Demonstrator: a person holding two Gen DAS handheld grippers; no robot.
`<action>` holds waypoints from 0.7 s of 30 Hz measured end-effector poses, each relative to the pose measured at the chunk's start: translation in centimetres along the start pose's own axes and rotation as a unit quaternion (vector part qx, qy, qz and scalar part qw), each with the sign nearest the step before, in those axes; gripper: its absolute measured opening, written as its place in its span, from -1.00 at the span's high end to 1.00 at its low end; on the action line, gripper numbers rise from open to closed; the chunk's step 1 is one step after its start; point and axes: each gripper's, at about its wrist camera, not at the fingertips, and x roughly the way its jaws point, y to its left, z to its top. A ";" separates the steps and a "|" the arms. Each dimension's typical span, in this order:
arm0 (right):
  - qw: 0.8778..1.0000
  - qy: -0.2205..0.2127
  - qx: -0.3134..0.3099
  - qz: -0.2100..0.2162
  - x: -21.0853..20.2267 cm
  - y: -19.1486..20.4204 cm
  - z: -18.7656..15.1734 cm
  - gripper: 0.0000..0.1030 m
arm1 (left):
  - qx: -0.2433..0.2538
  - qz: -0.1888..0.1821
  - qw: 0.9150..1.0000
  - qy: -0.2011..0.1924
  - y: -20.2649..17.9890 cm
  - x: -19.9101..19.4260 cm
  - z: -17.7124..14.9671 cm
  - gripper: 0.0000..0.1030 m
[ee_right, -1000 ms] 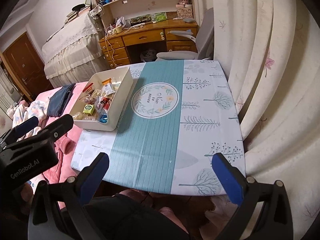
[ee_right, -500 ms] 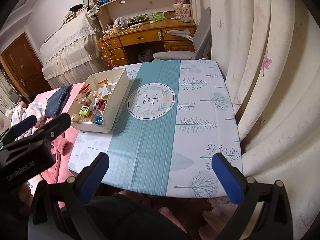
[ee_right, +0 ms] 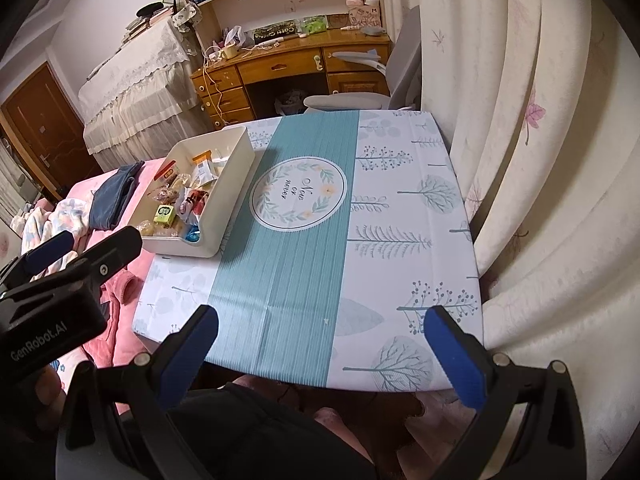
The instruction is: Organize snacks
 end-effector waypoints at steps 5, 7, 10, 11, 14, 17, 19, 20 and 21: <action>1.000 0.003 0.001 -0.001 -0.1 -0.1 0.1 -1.00 | -0.003 -0.003 1.000 0.008 0.1 0.4 0.0 -0.99; 1.000 0.004 0.000 -0.002 -0.1 -0.2 0.1 -1.00 | -0.004 -0.005 1.000 0.010 0.1 0.5 0.0 -0.99; 1.000 0.006 -0.001 -0.003 -0.1 -0.2 0.2 -1.00 | -0.003 -0.006 1.000 0.010 0.0 0.6 -0.1 -0.99; 1.000 0.007 -0.001 -0.003 -0.1 -0.2 0.2 -1.00 | -0.003 -0.006 1.000 0.009 0.0 0.6 -0.1 -0.99; 1.000 0.010 0.000 -0.004 0.1 -0.2 0.2 -1.00 | -0.005 -0.006 1.000 0.010 0.0 0.7 -0.1 -0.99; 1.000 0.011 -0.001 -0.003 0.2 -0.2 0.3 -1.00 | -0.006 -0.006 1.000 0.013 -0.1 0.8 -0.1 -0.99; 1.000 0.014 -0.002 -0.002 0.3 -0.1 0.3 -1.00 | -0.007 -0.005 1.000 0.015 -0.1 0.8 -0.2 -0.99; 1.000 0.016 -0.003 -0.002 0.4 -0.1 0.3 -1.00 | -0.008 -0.006 1.000 0.016 -0.1 0.9 -0.2 -0.99; 1.000 0.017 -0.003 -0.002 0.4 -0.1 0.2 -1.00 | -0.009 -0.006 1.000 0.017 0.1 0.8 -0.2 -0.99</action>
